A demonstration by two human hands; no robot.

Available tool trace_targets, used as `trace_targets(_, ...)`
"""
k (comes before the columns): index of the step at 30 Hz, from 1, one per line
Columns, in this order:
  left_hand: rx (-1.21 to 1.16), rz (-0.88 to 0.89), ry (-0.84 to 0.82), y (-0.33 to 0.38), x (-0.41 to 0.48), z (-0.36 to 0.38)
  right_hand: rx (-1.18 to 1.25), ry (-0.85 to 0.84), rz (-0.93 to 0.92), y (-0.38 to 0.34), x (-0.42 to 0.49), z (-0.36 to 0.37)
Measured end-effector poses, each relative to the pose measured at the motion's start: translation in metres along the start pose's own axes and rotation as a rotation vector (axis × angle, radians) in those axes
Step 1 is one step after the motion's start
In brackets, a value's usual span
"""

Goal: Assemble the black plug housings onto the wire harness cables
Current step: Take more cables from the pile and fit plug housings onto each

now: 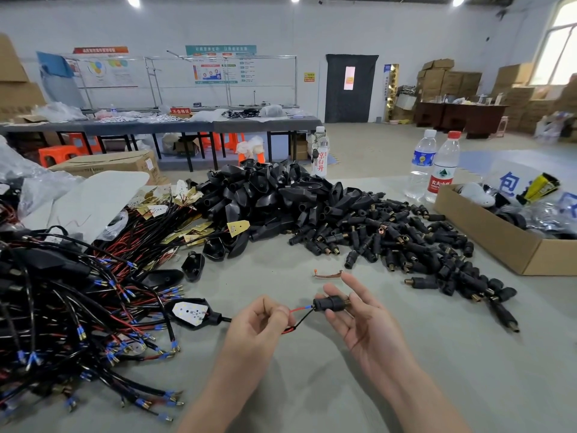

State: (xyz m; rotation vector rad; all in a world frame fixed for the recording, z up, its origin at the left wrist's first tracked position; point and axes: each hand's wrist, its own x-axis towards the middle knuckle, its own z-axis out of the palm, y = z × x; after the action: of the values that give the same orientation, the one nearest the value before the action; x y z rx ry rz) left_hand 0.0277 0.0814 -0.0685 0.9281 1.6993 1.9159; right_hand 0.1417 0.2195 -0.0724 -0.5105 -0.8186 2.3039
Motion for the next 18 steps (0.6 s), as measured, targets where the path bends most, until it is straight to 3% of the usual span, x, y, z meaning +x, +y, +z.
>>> trace_targets(18,0.063,-0.01,-0.064,0.0047,-0.0038,0.0005,-0.019,-0.033,0.003,0.0004,0.0008,-0.0009)
